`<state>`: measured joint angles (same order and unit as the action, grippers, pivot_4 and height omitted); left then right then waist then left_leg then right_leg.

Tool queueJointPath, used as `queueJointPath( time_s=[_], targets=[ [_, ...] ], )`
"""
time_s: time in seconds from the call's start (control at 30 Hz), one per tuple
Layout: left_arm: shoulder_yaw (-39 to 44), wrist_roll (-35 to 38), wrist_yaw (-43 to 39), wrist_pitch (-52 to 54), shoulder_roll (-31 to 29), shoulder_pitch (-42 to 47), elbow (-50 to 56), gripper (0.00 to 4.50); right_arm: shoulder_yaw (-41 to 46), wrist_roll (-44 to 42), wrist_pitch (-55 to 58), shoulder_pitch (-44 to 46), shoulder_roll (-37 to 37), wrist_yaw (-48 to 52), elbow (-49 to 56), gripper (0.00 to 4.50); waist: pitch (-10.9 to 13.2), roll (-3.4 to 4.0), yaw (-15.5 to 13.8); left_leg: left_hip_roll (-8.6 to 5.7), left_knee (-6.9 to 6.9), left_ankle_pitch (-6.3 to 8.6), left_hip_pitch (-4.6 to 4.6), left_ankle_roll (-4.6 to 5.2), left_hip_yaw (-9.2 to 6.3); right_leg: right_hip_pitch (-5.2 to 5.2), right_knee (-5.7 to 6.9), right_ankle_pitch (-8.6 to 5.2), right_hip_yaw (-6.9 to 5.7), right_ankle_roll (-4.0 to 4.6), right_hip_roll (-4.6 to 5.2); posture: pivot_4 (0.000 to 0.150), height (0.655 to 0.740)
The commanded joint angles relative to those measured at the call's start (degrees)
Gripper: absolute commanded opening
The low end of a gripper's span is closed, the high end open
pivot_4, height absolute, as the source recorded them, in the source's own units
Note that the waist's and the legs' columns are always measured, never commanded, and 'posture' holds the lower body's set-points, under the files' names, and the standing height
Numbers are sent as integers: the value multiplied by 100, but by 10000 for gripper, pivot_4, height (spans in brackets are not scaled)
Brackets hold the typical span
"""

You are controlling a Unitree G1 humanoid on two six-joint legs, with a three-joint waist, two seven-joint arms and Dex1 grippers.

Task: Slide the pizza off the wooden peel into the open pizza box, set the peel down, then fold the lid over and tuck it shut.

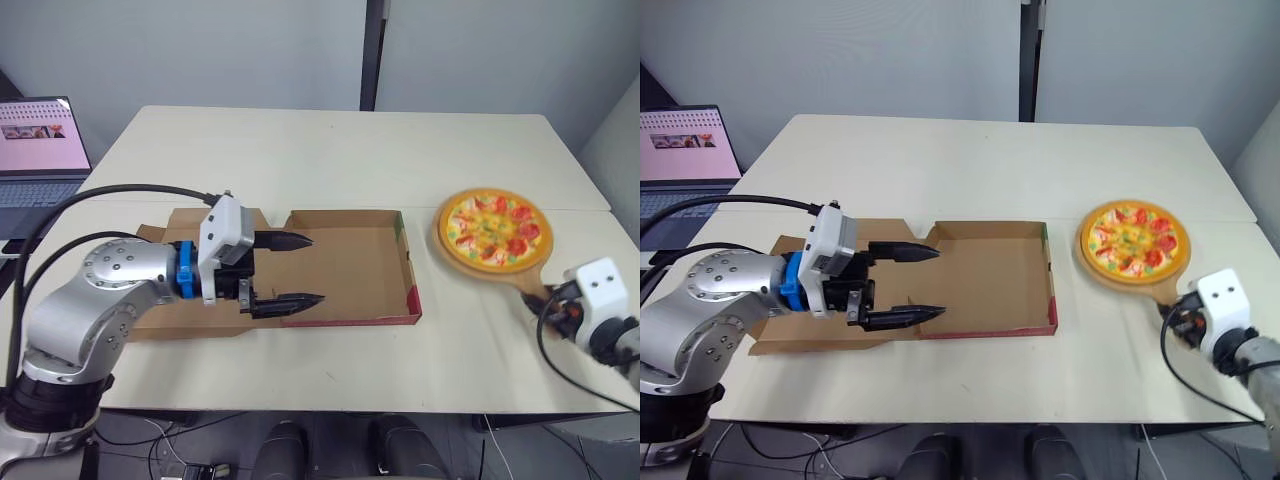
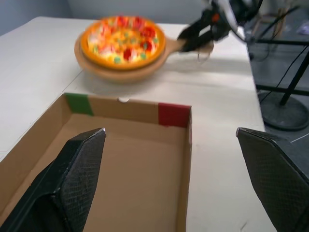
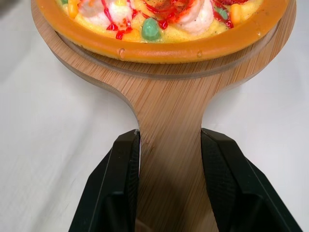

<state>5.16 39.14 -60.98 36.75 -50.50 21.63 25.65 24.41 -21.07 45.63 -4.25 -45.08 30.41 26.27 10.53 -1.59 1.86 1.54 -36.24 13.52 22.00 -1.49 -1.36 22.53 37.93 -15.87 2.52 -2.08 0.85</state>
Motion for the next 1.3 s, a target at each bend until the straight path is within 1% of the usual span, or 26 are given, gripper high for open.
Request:
queueJointPath(
  time_s=[0.03,0.13,0.23,0.33,0.4,0.47,0.6,0.83,1.3],
  targets=[
    [331,-81,-83,-149,-224,59,-192,45000,114,-270,-29,622,-485,404,179,15804,3,4,6,0,0,0,0,0,2,2,1,0,1,1,-1,1500,7316],
    [424,-135,-142,-201,-370,69,-323,45000,-245,-392,61,1118,-814,755,153,15804,3,5,7,1,1,0,3,0,4,10,2,0,3,1,-2,1500,7316],
    [461,-184,-185,-258,-469,88,-422,45000,-846,-248,-16,1650,-1077,972,18,15804,3,4,0,1,5,0,7,0,4,14,0,-1,3,2,-1,1500,7316],
    [434,-187,-189,-247,-495,145,-412,45000,-1413,-137,16,2247,-1117,1043,-132,15804,4,3,-5,2,4,0,23,0,2,24,-2,0,1,2,0,1500,7316],
    [409,-163,-181,-217,-490,174,-369,45000,-1732,-75,22,2547,-1094,1093,-199,15804,4,4,-6,2,-6,0,65,0,2,66,8,1,2,2,2,1500,7316],
    [393,-154,-174,-208,-484,181,-334,45000,-2023,37,-41,2729,-1088,1153,-269,15804,4,4,-17,3,-19,-1,90,0,-4,82,12,13,-3,17,2,1500,7316],
    [399,-152,-146,-194,-473,158,-307,45000,-2528,396,-431,2827,-1178,1382,-320,15804,4,3,-37,2,-19,0,96,0,-6,83,6,18,-7,27,15,1500,7316],
    [372,-180,-123,-198,-465,56,-281,45000,-2866,937,-970,2959,-1158,1490,-323,15804,4,4,-21,1,-26,0,94,0,-3,83,10,17,-7,24,14,1500,7316],
    [289,-148,-98,-200,-361,107,-313,45000,-3036,1802,-1917,3221,-1047,1560,-716,15804,4,4,-19,2,-44,0,95,0,-3,82,19,21,-7,27,10,1500,7316]
  ],
)
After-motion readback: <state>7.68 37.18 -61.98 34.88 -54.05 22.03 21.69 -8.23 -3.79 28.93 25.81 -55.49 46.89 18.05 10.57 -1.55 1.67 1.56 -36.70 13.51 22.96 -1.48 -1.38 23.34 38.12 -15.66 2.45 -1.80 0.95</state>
